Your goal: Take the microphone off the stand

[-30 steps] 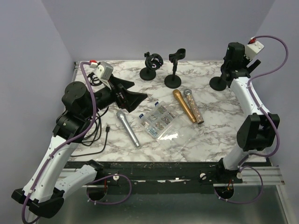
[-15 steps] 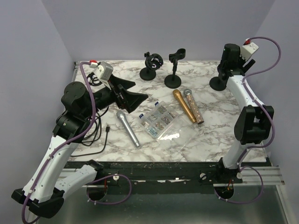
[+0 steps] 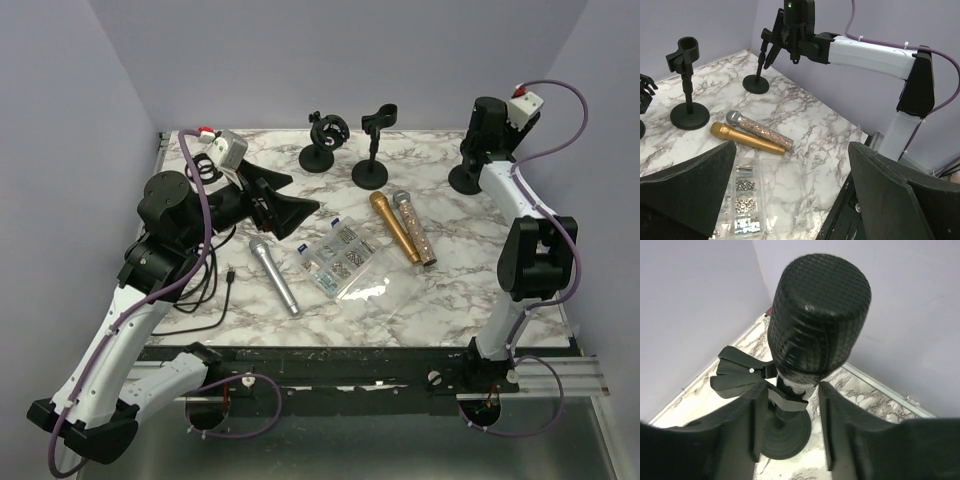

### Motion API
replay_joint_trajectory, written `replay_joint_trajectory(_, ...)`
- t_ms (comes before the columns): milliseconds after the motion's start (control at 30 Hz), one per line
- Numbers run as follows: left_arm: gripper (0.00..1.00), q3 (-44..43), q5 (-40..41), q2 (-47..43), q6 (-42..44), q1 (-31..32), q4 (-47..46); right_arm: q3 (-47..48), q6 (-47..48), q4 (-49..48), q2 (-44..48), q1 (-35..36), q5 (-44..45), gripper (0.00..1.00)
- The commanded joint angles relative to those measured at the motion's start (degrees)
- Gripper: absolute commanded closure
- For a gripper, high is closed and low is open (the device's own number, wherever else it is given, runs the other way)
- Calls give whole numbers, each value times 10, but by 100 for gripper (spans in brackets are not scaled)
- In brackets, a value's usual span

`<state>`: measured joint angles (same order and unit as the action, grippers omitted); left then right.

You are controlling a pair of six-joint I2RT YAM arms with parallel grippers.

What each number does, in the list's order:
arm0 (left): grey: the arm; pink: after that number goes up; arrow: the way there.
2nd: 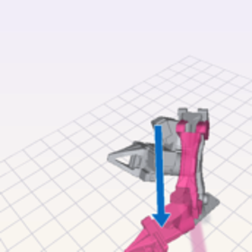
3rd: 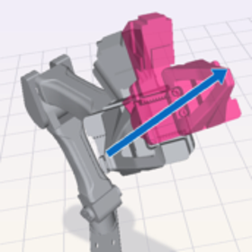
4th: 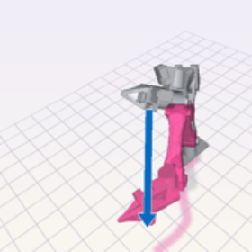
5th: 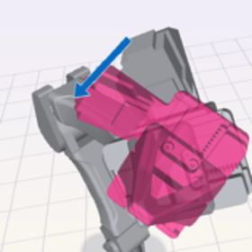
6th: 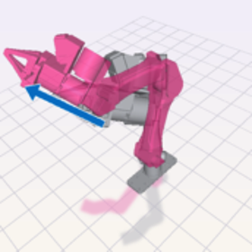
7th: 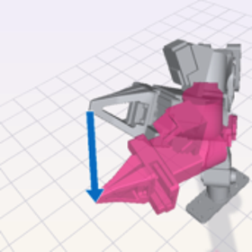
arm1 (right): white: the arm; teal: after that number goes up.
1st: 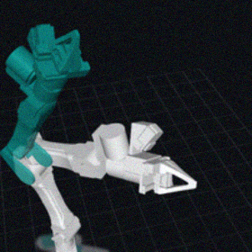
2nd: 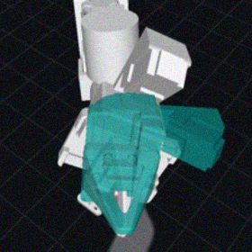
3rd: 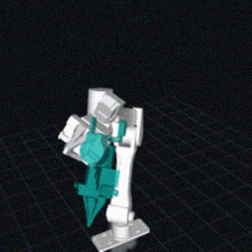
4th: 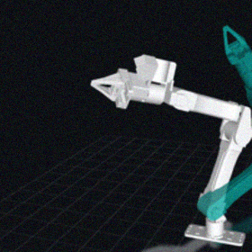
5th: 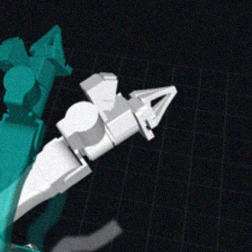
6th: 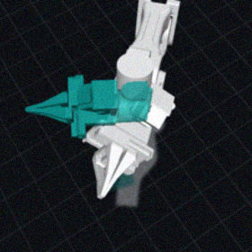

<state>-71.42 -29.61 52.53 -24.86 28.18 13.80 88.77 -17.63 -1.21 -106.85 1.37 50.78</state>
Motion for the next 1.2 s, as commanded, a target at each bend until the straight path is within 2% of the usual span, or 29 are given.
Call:
replay_joint_trajectory(0, 1, 1, -10, 3, 17, 4, 4, -19, 16, -37, 4, -5, 14, 55)
replay_joint_trajectory(100, 1, 2, 16, 13, 30, 16, 13, -41, 25, -49, 22, -5, -1, 65)
replay_joint_trajectory(233, 2, -3, -2, 40, 23, 23, 12, -67, 33, -57, 49, -4, -32, 80)
replay_joint_trajectory(400, 1, 2, 18, 41, 32, 35, 13, -81, 47, -31, 82, -4, -68, 99)
replay_joint_trajectory(533, 1, -6, 44, 46, 50, 53, 34, -120, 64, -47, 122, -4, -78, 99)
replay_joint_trajectory(733, 1, -3, 23, 52, 38, 54, 19, -135, 72, -38, 160, -4, -107, 99)
replay_joint_trajectory(767, 1, -4, 23, 51, 37, 54, 20, -127, 70, -29, 158, -4, -108, 90)
replay_joint_trajectory(867, 2, -8, 25, 45, 44, 60, 29, -109, 55, -13, 149, -4, -78, 44)
replay_joint_trajectory(933, 1, -7, 35, 36, 51, 66, 31, -93, 50, -3, 138, -5, -58, 25)
replay_joint_trajectory(1000, 1, -5, 33, 30, 49, 66, 26, -75, 42, 7, 123, -5, -42, 11)
replay_joint_trajectory(1067, 1, -6, 27, 28, 46, 66, 25, -50, 29, 29, 104, -6, -24, 4)
replay_joint_trajectory(1167, 1, -3, 19, 26, 41, 67, 20, -27, 10, 42, 79, -11, -14, 0)
